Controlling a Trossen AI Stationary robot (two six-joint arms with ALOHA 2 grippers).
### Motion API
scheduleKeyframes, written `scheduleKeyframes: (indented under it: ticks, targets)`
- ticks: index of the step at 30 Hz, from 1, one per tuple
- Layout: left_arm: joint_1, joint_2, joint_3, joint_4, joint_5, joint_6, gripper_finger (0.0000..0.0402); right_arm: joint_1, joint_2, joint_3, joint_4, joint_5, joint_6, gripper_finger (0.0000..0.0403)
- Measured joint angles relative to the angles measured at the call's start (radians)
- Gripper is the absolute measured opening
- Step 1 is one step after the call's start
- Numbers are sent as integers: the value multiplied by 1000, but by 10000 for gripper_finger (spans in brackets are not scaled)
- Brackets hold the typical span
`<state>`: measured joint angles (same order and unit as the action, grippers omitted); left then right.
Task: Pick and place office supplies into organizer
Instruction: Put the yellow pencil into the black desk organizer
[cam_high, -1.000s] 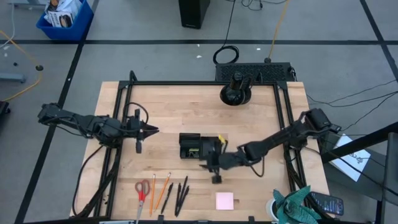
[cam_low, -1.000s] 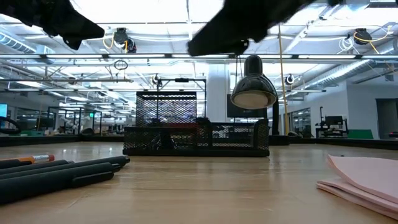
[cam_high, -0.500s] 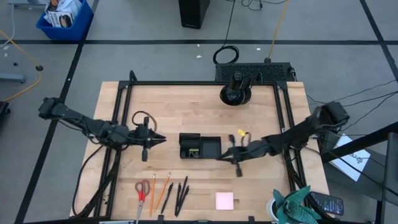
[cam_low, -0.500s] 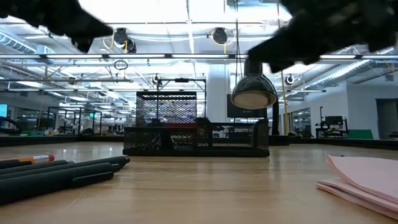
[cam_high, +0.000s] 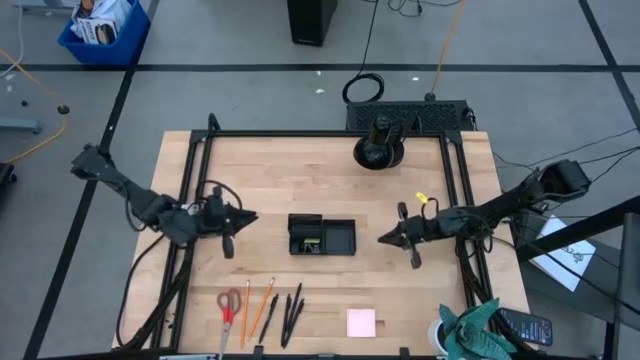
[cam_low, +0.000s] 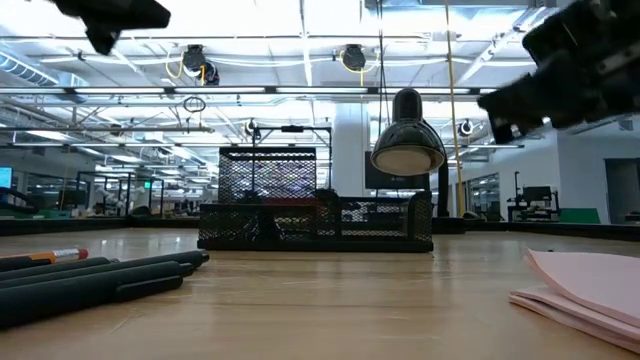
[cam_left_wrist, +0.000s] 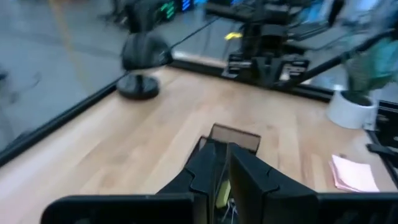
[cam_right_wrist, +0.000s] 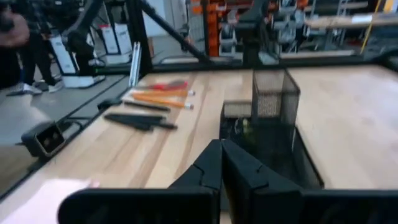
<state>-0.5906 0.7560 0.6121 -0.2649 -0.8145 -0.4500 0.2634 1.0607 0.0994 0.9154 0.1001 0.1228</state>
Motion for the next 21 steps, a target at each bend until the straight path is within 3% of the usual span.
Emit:
scheduleKeyframes:
  ticks: [5, 10, 16, 21]
  targets:
    - [-81, 195, 247, -352, -72, -303, 46, 0, 0, -53, 48, -2, 57, 0]
    - [-107, 436, 491, -650, 2, -624, 46, 0, -3, -64, 45, -24, 47, 0]
    - [-158, 723, 723, -946, 278, -1018, 46, -2, -3, -62, 78, -108, 12, 0]
    - [-229, 889, 806, -974, 515, -1332, 46, -2, -3, -62, 78, -120, 1, 0]
